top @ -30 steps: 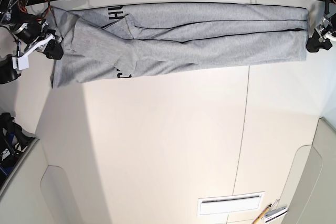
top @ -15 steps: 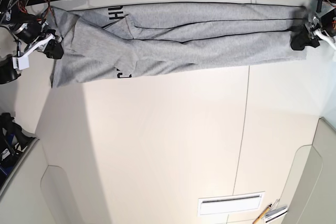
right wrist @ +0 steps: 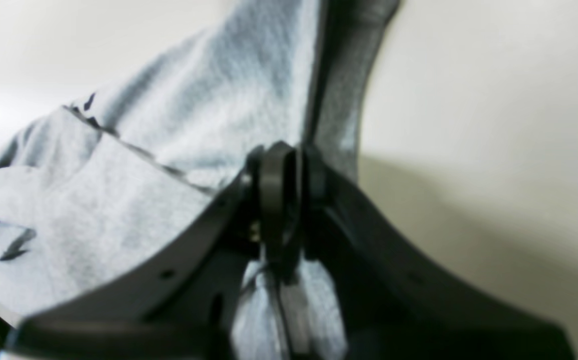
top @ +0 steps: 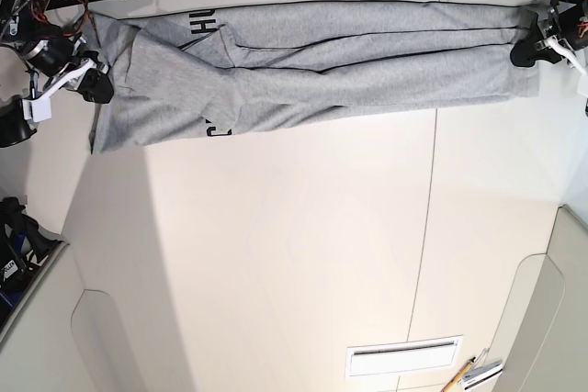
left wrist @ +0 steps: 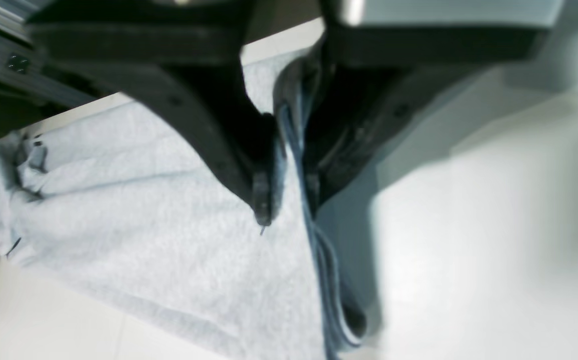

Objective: Fold the T-shirt properly
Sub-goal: 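Open both grippers and release the long folded strip, then grasp the strip's end with the left gripper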

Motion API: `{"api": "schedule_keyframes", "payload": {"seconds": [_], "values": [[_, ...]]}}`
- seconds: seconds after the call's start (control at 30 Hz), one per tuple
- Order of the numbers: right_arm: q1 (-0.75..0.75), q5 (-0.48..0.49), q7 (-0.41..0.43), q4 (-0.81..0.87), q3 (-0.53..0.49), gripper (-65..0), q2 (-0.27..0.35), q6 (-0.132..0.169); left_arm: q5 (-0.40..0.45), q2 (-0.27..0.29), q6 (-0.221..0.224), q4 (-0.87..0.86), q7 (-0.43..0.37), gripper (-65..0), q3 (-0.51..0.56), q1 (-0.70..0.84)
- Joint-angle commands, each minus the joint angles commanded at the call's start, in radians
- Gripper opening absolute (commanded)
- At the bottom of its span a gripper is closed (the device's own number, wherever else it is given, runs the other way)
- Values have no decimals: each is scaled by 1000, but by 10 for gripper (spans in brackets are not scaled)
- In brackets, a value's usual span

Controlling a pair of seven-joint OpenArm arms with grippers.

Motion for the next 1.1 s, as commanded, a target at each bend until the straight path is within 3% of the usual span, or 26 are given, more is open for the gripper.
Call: {"api": "schedule_keyframes", "payload": {"seconds": [0.13,0.3,0.37,0.5,0.67,0.77,0.87,1.0,1.1], "values": [[0,6,-3,0,0,-595,0,0,10,-4,0,128,28,-650,-99,0],[0,156,-83,8,0,-594,0,1,50,-4,0,293,33,-650,-142,0],[0,174,-101,24,0,-561,0,1,55,-4,0,357,28,-650,-142,0],[0,173,-101,66,16,-432,0,1,96,-3,0,475,18,-650,-142,-2],[0,175,-101,121,72,-412,0,1,90,23,0,602,23,-650,-134,-2],[0,176,-108,126,92,-412,0,1,93,66,0,708,30,-650,-80,-2],[0,176,-109,126,92,-412,0,1,134,95,0,800,25,-650,64,-2],[0,176,-112,126,92,-412,0,1,225,131,22,829,-10,-650,238,-30],[0,176,-112,126,92,-412,0,2,233,173,25,829,-17,-650,327,-73]]}}
